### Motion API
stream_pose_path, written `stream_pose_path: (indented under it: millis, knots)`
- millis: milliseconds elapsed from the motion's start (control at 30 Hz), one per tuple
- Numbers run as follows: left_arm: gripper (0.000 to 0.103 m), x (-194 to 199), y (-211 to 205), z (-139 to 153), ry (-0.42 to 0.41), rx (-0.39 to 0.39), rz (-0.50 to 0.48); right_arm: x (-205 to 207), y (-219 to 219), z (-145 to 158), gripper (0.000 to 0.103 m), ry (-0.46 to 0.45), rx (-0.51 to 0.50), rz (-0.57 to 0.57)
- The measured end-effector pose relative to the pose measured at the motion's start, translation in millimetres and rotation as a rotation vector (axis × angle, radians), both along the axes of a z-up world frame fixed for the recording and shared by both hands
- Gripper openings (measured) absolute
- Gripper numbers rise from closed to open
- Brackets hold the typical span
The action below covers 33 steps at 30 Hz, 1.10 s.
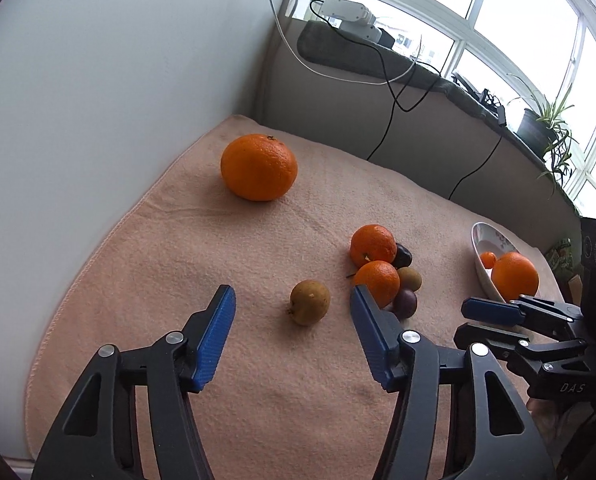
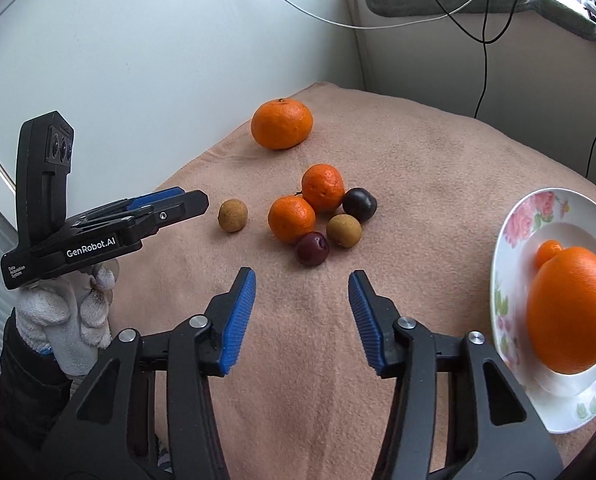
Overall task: Organize fruits
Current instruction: 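Move the left tool to the brown kiwi while the right tool reaches another plum, then grasp the kiwi with the left tool while the right tool grasps the plum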
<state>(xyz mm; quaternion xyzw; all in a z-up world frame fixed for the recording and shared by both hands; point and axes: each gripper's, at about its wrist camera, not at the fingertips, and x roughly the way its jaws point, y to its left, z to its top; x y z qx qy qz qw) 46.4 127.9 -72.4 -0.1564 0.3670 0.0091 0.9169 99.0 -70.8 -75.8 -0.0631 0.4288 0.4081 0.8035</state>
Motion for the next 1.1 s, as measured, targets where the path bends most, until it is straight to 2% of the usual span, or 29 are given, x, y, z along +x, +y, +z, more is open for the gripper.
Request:
stream_pose_path:
  millis: [133, 200, 333, 400, 533, 767, 967, 1100]
  knots:
    - [0.055, 1.9, 0.3, -6.3, 0.017, -0.006, -0.015, 6.6, 12.4, -9.9, 0.045, 0.001, -0.034, -0.003]
    - [0.054, 3.6, 0.1, -8.0, 0.023, -0.012, -0.023, 10.5, 17.9, -15.1, 0.04, 0.011, -0.04, -0.001]
    - [0.053, 8.7, 0.0, -11.0, 0.033, -0.019, -0.039, 15.0, 24.5, -20.0, 0.039, 0.015, -0.054, 0.0]
    - [0.048, 11.2, -0.1, -13.8, 0.042, -0.023, -0.043, 16.4, 27.2, -21.9, 0.039, 0.015, -0.06, 0.001]
    - [0.044, 14.7, -0.5, -16.8, 0.054, -0.029, -0.048, 18.7, 32.1, -24.7, 0.038, 0.014, -0.076, 0.001]
    - [0.037, 17.2, -1.7, -19.2, 0.066, -0.017, -0.058, 24.3, 41.9, -30.6, 0.03, 0.004, -0.105, -0.001]
    - [0.025, 18.6, -3.9, -19.2, 0.06, -0.018, -0.079, 24.7, 41.2, -31.1, 0.026, 0.0, -0.106, 0.0]
    - [0.024, 17.8, -6.4, -18.1, 0.058, -0.002, -0.081, 21.2, 37.8, -29.9, 0.026, -0.004, -0.105, 0.004]
